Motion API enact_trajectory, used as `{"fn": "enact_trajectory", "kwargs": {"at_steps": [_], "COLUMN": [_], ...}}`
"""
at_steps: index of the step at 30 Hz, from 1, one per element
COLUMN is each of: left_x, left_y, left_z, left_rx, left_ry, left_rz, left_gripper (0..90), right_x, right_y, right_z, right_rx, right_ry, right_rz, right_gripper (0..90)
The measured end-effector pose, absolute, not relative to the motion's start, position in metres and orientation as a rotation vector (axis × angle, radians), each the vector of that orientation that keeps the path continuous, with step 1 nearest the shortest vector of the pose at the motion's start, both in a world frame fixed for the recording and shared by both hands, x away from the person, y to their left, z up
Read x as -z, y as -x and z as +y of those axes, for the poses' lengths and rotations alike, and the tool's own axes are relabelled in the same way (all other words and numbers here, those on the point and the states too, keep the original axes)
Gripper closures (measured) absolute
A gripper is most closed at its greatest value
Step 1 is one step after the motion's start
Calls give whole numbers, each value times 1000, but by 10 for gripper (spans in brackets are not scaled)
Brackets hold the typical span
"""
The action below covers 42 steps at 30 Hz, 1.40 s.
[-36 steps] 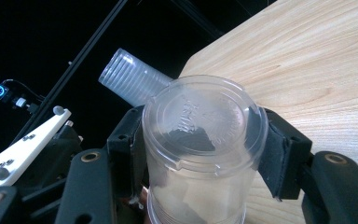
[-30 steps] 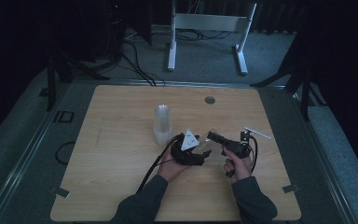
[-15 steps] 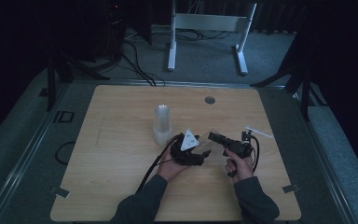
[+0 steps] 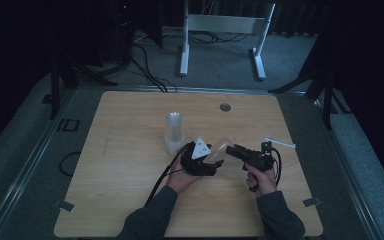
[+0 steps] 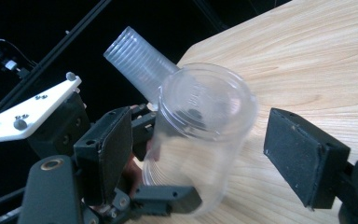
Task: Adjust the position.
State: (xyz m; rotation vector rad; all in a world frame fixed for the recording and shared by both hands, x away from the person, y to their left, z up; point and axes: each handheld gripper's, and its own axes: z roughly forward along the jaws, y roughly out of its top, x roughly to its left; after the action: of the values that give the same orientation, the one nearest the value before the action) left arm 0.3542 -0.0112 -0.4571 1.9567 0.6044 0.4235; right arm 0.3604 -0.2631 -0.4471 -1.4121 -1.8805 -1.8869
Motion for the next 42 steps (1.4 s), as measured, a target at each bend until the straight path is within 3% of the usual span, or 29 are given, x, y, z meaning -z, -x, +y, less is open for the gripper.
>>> {"fn": "enact_trajectory", "kwargs": {"at_steps": [10,42], "left_x": [457,446], "left_y": [-356,-358], "left_z": [-6,13], "left_rx": [-423,-423], "left_ry": [-1976,-2015], "left_rz": [608,569], "left_gripper": [298,299], "right_x": [446,428], "right_y": [-361,-368], "right_z": [-270,-248], "right_rx": [1808,1376], "right_ry": [1369,1252], "right_rz": [-2035,-2732], "right_gripper": [189,222]}}
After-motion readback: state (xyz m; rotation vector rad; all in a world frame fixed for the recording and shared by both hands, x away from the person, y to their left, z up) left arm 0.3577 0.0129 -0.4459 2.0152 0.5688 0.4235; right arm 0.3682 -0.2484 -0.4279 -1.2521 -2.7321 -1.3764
